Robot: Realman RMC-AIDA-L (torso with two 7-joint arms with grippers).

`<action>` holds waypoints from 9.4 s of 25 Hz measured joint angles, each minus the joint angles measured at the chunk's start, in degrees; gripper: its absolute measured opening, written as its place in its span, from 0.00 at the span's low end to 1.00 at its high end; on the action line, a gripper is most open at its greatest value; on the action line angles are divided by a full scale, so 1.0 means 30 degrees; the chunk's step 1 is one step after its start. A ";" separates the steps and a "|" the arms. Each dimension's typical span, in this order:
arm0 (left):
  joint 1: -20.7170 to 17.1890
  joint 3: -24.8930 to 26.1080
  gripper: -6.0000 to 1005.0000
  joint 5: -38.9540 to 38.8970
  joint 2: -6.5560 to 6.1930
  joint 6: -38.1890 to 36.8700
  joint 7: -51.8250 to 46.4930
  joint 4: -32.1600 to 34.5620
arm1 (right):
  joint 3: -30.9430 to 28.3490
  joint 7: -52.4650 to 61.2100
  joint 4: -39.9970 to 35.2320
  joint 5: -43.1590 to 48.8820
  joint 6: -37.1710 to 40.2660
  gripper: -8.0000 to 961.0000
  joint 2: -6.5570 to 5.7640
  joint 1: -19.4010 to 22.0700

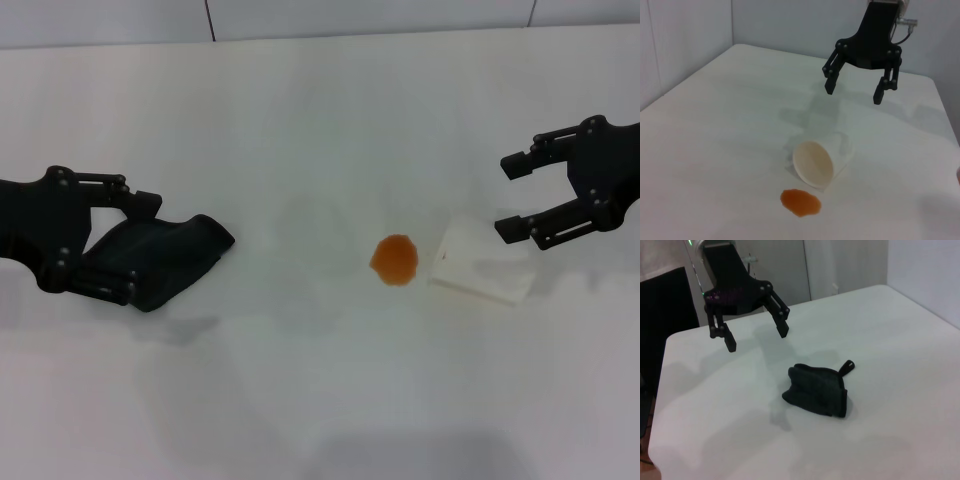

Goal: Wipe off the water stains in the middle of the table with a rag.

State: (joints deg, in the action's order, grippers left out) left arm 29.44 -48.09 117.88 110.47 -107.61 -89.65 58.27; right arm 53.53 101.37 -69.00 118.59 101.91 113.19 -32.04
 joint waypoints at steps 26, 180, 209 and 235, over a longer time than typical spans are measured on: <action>0.0156 0.0088 0.89 0.0128 -0.0425 -0.0053 -0.0187 0.0126 | 0.0216 0.0369 0.0063 0.0748 -0.0122 0.84 -0.0061 -0.0687; 0.0487 -0.0670 0.89 0.2485 0.0618 0.0424 -0.0938 0.1345 | 0.3947 -2.4083 2.3646 -1.9335 -0.9653 0.84 0.1001 0.1432; 0.0418 -0.0697 0.89 0.2833 0.0824 0.0424 -0.0987 0.1323 | 0.3661 -2.3945 2.3733 -1.9356 -0.9973 0.88 0.1000 0.1987; 0.0264 -0.0581 0.89 0.2898 0.0794 0.0379 -0.1109 0.1465 | 0.5787 -2.0096 1.9367 -1.8418 -0.9427 0.91 0.0271 0.4232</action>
State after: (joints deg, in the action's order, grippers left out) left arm 30.23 -49.83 126.57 112.86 -106.48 -92.97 62.67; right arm 70.89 41.08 -10.90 63.34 73.62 114.00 -19.34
